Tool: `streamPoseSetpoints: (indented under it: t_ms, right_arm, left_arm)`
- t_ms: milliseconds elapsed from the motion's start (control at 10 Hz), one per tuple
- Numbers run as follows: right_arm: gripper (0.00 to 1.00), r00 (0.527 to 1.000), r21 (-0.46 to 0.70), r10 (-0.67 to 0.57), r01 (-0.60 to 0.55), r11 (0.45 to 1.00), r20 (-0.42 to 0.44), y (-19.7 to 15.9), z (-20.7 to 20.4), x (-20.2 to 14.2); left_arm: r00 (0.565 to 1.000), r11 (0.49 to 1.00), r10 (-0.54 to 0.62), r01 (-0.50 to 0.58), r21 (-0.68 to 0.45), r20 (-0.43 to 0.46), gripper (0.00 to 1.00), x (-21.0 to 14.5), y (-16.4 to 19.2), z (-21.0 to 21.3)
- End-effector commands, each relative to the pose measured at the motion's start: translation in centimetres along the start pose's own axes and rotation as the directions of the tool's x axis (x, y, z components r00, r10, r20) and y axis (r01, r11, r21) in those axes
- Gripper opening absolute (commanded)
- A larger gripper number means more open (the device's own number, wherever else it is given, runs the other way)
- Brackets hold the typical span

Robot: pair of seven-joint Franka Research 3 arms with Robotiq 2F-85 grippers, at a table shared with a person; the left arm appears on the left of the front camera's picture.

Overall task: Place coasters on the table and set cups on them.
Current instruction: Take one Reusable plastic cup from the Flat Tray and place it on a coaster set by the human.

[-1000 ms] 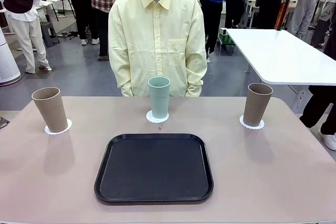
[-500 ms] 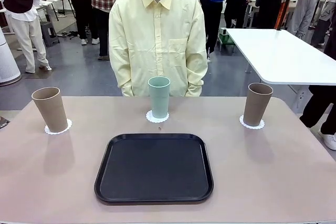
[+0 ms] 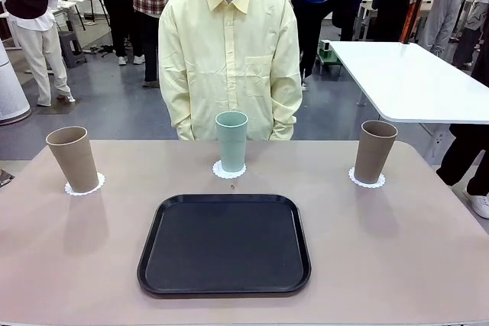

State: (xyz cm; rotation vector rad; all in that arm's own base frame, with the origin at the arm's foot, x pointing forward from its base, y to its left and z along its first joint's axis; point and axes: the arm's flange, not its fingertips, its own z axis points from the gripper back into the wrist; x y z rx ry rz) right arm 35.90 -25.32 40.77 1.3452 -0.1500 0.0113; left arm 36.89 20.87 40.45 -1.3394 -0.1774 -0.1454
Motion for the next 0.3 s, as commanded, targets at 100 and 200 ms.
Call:
streamPoseSetpoints:
  t_ms: [100,200]
  right_arm:
    - [1.00,1.000,-0.003,-0.001,0.001,1.000,-0.004,0.01,0.06,-0.13]
    - [1.00,1.000,-0.003,-0.001,0.001,1.000,-0.004,0.01,0.06,-0.13]
  left_arm:
    - [1.000,1.000,0.007,-0.007,0.002,0.000,1.00,-0.24,-0.01,0.06]
    - [1.000,1.000,0.007,-0.007,0.002,0.000,1.00,-0.24,-0.01,0.06]
